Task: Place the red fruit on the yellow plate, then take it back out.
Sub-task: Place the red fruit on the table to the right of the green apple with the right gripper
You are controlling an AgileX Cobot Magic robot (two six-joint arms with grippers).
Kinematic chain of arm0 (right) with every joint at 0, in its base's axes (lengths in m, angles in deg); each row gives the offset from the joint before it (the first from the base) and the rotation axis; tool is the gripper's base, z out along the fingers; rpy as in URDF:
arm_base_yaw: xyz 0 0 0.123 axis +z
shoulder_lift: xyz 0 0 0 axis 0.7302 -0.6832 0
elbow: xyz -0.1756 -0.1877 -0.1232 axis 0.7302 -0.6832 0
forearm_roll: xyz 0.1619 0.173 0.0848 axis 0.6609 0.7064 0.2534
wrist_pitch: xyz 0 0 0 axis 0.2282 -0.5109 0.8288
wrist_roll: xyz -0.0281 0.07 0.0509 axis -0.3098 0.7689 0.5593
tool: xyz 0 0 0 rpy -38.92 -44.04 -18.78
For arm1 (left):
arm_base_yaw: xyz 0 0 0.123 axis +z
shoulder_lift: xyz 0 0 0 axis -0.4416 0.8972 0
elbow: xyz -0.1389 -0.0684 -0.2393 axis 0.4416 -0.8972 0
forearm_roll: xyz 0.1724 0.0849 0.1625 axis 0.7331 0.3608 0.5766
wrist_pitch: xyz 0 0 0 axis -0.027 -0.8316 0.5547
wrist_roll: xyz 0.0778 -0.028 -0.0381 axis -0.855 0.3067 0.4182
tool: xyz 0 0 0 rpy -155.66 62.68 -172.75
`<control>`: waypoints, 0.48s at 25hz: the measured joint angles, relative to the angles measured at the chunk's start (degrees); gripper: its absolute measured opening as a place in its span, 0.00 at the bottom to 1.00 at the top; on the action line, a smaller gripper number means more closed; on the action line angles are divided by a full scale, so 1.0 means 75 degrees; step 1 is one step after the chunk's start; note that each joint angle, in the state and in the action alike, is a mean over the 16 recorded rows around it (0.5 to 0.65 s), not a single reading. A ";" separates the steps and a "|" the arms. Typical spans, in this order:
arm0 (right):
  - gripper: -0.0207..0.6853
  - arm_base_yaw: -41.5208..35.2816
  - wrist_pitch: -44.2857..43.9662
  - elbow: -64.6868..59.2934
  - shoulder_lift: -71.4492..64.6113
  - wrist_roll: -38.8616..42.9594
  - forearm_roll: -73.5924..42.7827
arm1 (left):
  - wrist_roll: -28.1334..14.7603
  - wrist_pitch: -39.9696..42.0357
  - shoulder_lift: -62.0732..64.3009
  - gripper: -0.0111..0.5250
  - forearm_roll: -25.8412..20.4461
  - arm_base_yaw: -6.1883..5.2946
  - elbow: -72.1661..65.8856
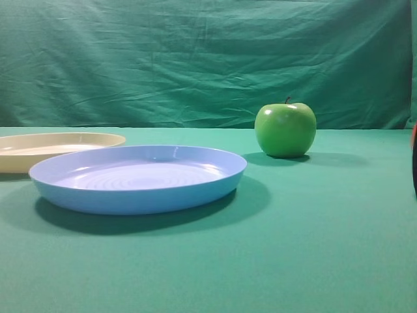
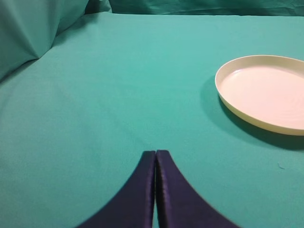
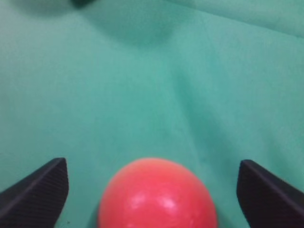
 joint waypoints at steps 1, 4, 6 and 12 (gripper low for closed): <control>0.86 0.0000 -0.0200 0.0125 0.0092 0.0000 0.0000 | 0.0000 0.0000 0.0000 0.02 0.0000 0.0000 0.0000; 0.77 0.0000 -0.0892 0.0540 0.0456 0.0000 0.0000 | 0.0000 0.0000 0.0000 0.02 0.0000 0.0000 0.0000; 0.67 0.0000 -0.1402 0.0817 0.0771 0.0000 0.0000 | 0.0000 0.0000 0.0000 0.02 0.0000 0.0000 0.0000; 0.32 0.0000 -0.2905 0.1468 0.1979 0.0000 0.0036 | 0.0000 0.0000 0.0000 0.02 0.0000 0.0000 0.0000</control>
